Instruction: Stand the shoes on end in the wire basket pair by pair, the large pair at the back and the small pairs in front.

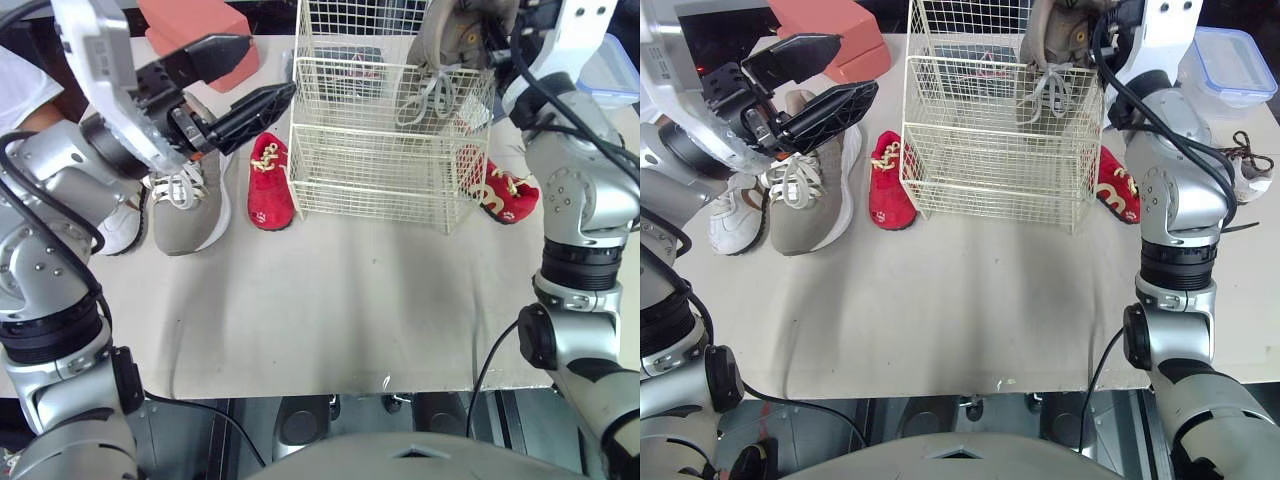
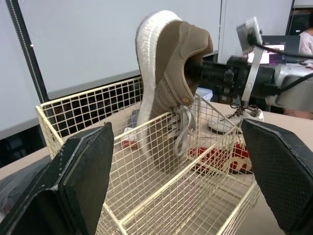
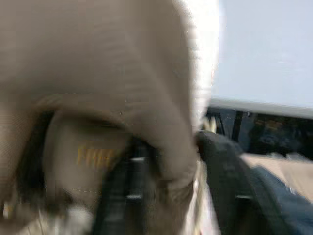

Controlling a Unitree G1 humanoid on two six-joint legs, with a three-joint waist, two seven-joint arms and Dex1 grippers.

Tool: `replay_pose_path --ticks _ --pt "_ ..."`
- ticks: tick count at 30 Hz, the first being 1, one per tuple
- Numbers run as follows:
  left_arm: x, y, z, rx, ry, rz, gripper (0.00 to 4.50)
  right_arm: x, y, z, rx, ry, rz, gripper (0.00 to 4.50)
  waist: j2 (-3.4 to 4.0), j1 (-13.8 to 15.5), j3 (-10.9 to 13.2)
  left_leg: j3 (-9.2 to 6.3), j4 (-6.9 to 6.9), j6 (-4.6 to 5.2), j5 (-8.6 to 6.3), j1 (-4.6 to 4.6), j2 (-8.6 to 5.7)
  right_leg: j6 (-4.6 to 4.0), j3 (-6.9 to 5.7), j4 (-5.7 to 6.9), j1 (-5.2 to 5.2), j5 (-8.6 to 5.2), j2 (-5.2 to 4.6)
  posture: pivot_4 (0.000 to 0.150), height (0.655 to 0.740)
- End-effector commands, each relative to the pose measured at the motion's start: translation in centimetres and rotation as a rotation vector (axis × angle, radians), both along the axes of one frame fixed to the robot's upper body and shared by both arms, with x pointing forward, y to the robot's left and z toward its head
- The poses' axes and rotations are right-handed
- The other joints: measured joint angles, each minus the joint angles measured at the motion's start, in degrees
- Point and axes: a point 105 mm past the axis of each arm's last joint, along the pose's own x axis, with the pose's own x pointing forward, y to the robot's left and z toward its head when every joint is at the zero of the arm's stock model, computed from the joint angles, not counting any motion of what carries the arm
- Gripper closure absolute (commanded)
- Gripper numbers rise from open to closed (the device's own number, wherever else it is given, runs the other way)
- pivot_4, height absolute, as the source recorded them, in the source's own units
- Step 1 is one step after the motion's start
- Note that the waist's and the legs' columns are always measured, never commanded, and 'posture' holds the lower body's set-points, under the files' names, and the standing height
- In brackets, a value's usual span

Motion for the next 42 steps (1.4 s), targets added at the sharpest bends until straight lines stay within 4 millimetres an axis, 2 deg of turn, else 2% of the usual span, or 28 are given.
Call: replay_pose_path --ticks 1,2,3,4,5,12,17,22,27,29,32,37,42 --pt "-0.4 0.2 0.6 0.016 -0.045 0.007 0.0 -1.0 -0.1 2.2 -0.027 -0.098 0.005 1.51 0.01 -0.2 0.0 0.0 0.0 0.0 0.0 0.0 0.0 0.0 0.0 0.0 0.0 0.0 0.01 0.15 0.686" --pt "-0.4 0.3 0.5 0.018 -0.044 0.011 0.0 -1.2 -0.3 2.7 -0.036 -0.126 0.002 1.19 0.01 -0.4 0.0 0.0 0.0 0.0 0.0 0.0 0.0 0.0 0.0 0.01 -0.01 0.0 0.01 0.15 0.686" --pt "-0.3 0.5 0.4 0.02 -0.042 0.019 0.0 -1.4 -0.3 3.3 -0.052 -0.157 0.004 0.58 0.01 -0.5 0.0 -0.01 -0.01 0.0 0.0 0.0 0.01 0.0 0.01 0.0 -0.01 0.0 0.03 0.15 0.686" --pt "-0.2 0.7 0.3 0.022 -0.041 0.028 0.0 -1.6 -0.4 3.7 -0.066 -0.181 0.007 0.46 0.01 -0.8 0.0 -0.01 -0.01 0.0 0.0 0.0 0.01 0.0 0.02 0.0 -0.01 0.0 0.03 0.15 0.686" --pt "0.0 0.9 0.2 0.023 -0.039 0.035 0.0 -1.9 -0.4 4.0 -0.091 -0.204 0.013 0.12 0.0 -1.0 0.0 0.0 -0.01 0.0 0.0 0.0 0.01 0.0 0.04 0.0 -0.01 0.0 0.02 0.15 0.686" --pt "0.2 1.5 -0.3 0.027 -0.032 0.051 0.0 -4.1 0.9 5.4 -0.258 -0.305 0.139 0.12 0.01 -1.3 0.0 0.02 -0.03 0.0 0.0 0.02 0.03 0.0 0.11 0.0 -0.02 0.0 0.03 0.15 0.686" --pt "0.5 2.7 -0.5 0.024 -0.034 0.097 0.0 -5.7 0.6 6.6 -0.335 -0.362 0.222 0.12 0.0 -1.3 0.0 0.02 -0.02 0.0 0.0 0.02 0.03 0.0 0.13 -0.01 -0.02 0.0 0.02 0.15 0.686" --pt "1.1 5.1 -0.9 -0.012 -0.029 0.184 0.0 -7.4 1.3 5.8 -0.433 -0.323 0.436 0.12 0.0 -1.2 0.0 0.01 -0.03 0.0 0.0 0.02 0.04 0.0 0.09 -0.02 -0.02 0.0 0.02 0.15 0.686" --pt "1.8 8.8 -1.4 -0.071 -0.023 0.316 0.0 -10.2 3.9 4.5 -0.342 -0.191 0.772 0.12 0.0 -1.3 0.0 0.01 -0.03 0.0 0.0 0.04 0.05 0.0 0.01 -0.02 -0.01 0.0 0.03 0.15 0.686" --pt "2.2 10.8 -2.1 -0.08 -0.004 0.389 0.0 -10.7 5.0 3.1 -0.334 -0.104 0.842 0.12 -0.01 -1.3 0.0 0.0 -0.03 0.0 0.0 0.04 0.07 -0.01 -0.01 -0.01 -0.01 0.0 0.03 0.15 0.686" --pt "2.6 14.1 -3.3 -0.115 0.034 0.491 0.0 -10.7 6.3 1.6 -0.348 -0.045 0.865 0.12 -0.02 -1.3 0.0 0.02 -0.04 0.0 0.0 0.06 0.08 0.0 -0.05 -0.02 -0.01 0.0 0.02 0.15 0.686" --pt "2.3 18.6 -5.3 -0.163 0.133 0.576 0.0 -11.1 7.9 1.3 -0.41 -0.056 0.894 0.12 -0.07 -1.2 0.0 0.0 -0.03 0.0 0.0 0.02 0.08 0.0 -0.09 -0.03 -0.02 0.0 0.0 0.15 0.686" --pt "2.2 20.6 -7.3 -0.161 0.265 0.569 0.0 -11.7 8.9 0.2 -0.566 -0.063 0.932 0.12 -0.11 -1.1 0.0 0.0 -0.04 0.0 -0.01 -0.01 0.1 0.01 -0.11 -0.05 -0.05 -0.01 -0.02 0.15 0.686"
